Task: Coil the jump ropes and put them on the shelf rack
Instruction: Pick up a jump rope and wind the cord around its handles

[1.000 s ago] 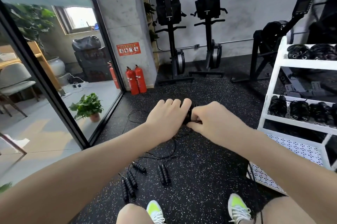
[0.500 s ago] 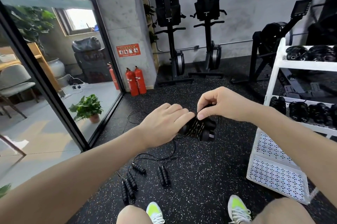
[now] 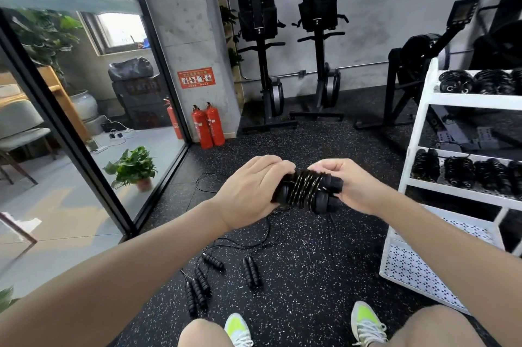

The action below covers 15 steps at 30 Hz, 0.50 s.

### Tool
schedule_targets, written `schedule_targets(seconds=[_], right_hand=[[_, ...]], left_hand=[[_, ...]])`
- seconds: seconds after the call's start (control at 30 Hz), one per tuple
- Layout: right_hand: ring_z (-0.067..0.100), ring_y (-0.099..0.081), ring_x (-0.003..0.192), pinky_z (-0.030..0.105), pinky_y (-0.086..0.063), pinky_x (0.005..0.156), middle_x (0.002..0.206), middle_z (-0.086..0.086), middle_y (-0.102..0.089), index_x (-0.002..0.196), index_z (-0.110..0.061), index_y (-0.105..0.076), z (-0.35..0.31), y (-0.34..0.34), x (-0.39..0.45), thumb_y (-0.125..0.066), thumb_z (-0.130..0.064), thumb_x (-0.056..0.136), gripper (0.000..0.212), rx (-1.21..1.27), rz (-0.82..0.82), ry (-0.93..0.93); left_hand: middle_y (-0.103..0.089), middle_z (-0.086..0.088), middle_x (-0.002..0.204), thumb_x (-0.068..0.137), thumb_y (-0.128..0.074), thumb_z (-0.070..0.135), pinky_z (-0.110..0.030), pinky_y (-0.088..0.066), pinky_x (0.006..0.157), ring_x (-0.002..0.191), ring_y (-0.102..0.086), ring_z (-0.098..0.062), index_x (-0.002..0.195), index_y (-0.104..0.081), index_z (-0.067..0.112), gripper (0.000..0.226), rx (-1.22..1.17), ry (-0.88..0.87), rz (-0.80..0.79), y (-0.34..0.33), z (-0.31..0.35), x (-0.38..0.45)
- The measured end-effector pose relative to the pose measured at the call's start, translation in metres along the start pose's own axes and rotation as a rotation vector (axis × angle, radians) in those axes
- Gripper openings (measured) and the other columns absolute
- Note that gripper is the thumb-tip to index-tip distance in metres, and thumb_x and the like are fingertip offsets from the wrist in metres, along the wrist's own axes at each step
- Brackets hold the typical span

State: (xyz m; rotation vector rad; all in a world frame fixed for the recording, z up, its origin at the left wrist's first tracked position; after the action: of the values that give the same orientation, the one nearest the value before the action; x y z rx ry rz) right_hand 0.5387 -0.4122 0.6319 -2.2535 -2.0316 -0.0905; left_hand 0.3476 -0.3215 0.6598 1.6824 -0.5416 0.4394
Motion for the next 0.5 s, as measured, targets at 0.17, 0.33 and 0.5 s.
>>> schedule_targets(seconds=[0.17,0.33,0.5], right_hand=[[0.022,-0.061,0.065,0.040,-0.052,0.069,0.080,0.010,-0.067,0.091,-0.006,-0.066,0.028,-0.022,-0.005,-0.042,-0.005,0.106,0.028,0.120,0.251,-0.172],[0.026,-0.064,0.064,0.041,-0.056,0.069,0.078,0.011,-0.069,0.115,-0.006,-0.058,0.022,-0.061,-0.018,-0.038,-0.022,0.110,0.026,-0.183,0.128,-0.197],[0.020,-0.064,0.057,0.033,-0.053,0.054,0.084,0.008,-0.069,0.114,-0.014,-0.047,0.009,-0.088,-0.026,-0.041,-0.021,0.106,0.012,-0.685,0.048,-0.164]], left_hand=[[-0.057,-0.028,0.136,0.079,-0.081,0.013,-0.045,-0.044,0.110,0.121,-0.056,-0.040,0.130,-0.056,-0.010,0.062,0.124,0.082,-0.016,-0.006,-0.006,0.003],[-0.067,-0.013,0.117,0.081,-0.073,0.026,-0.046,-0.048,0.095,0.107,-0.063,-0.036,0.122,-0.060,0.002,0.049,0.089,0.326,-0.027,-0.008,-0.009,0.010],[-0.057,-0.005,0.110,0.083,-0.074,0.019,-0.039,-0.043,0.073,0.099,-0.057,-0.028,0.122,-0.052,0.013,0.045,0.398,0.533,-0.186,-0.015,-0.009,0.024]])
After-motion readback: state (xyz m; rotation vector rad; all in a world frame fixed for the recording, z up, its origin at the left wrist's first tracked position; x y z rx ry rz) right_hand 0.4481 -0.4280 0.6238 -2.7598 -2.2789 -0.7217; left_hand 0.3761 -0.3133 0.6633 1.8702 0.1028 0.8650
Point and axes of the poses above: each hand's wrist, its own x-axis towards the middle knuckle, its own y-axis out of the back of the hand, z = x × y, the point moved 3 cm from there along x, towards the middle knuckle
